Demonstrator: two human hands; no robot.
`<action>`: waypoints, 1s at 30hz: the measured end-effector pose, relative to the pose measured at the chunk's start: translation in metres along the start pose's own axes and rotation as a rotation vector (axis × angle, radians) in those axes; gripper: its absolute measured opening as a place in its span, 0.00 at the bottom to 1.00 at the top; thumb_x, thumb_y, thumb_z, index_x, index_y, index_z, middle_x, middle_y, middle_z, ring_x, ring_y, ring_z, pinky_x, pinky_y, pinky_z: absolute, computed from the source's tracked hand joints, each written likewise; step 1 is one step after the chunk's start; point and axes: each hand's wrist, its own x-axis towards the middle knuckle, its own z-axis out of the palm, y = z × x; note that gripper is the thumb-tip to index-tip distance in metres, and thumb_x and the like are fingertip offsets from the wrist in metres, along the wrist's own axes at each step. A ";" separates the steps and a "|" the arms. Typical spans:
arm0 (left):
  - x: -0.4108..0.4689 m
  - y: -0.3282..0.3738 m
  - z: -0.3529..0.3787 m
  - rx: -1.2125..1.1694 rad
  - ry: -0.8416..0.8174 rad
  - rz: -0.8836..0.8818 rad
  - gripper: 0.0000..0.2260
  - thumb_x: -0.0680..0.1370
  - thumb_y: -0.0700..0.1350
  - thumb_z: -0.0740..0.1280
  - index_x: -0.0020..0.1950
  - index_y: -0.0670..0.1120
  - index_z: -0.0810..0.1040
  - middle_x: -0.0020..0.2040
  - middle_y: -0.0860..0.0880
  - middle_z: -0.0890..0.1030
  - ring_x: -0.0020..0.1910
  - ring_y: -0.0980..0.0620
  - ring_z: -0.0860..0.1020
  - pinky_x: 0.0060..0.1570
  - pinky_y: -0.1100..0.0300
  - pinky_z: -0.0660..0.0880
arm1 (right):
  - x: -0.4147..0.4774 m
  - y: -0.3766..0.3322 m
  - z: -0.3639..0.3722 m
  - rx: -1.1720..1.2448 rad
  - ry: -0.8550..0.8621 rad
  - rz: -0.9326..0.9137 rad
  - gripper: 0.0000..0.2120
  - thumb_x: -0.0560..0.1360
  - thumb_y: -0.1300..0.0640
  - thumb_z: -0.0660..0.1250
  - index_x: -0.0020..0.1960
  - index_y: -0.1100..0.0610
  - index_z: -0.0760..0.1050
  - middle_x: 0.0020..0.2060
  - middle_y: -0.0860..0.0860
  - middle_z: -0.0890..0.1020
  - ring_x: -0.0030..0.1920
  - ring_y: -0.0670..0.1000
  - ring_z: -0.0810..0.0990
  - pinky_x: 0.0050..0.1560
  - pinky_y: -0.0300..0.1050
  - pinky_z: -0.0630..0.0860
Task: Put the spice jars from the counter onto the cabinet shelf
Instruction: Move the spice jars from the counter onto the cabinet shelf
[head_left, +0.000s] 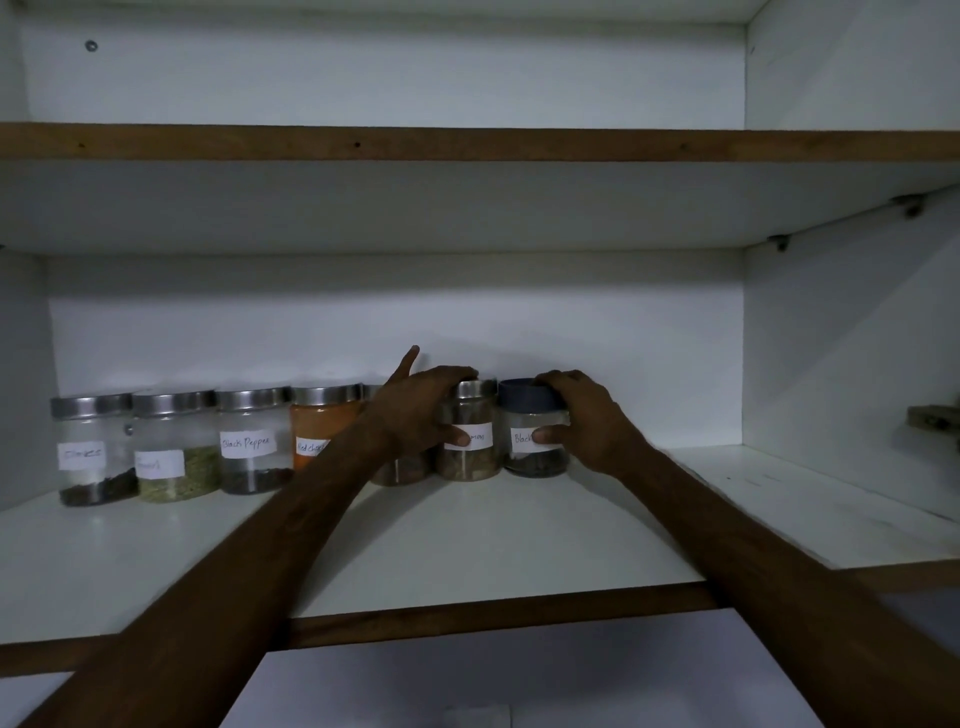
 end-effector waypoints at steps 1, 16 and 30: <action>0.000 0.001 0.000 0.000 -0.002 -0.008 0.34 0.73 0.53 0.73 0.76 0.51 0.62 0.73 0.50 0.71 0.75 0.50 0.64 0.73 0.53 0.32 | 0.000 0.001 0.001 -0.002 0.001 0.012 0.29 0.68 0.60 0.76 0.67 0.58 0.72 0.61 0.58 0.75 0.61 0.57 0.74 0.63 0.52 0.72; -0.126 0.061 -0.027 -0.121 0.117 0.161 0.30 0.81 0.49 0.63 0.79 0.46 0.54 0.79 0.46 0.57 0.77 0.50 0.58 0.72 0.66 0.49 | -0.092 -0.067 -0.004 -0.237 0.134 0.092 0.41 0.78 0.43 0.64 0.79 0.59 0.47 0.80 0.56 0.45 0.79 0.53 0.45 0.78 0.59 0.45; -0.590 0.112 0.221 -0.343 -0.808 0.039 0.36 0.78 0.53 0.65 0.80 0.49 0.50 0.81 0.47 0.49 0.79 0.46 0.53 0.76 0.51 0.56 | -0.530 -0.091 0.250 -0.335 -0.944 0.199 0.50 0.71 0.48 0.74 0.80 0.46 0.42 0.78 0.52 0.35 0.79 0.58 0.38 0.75 0.70 0.50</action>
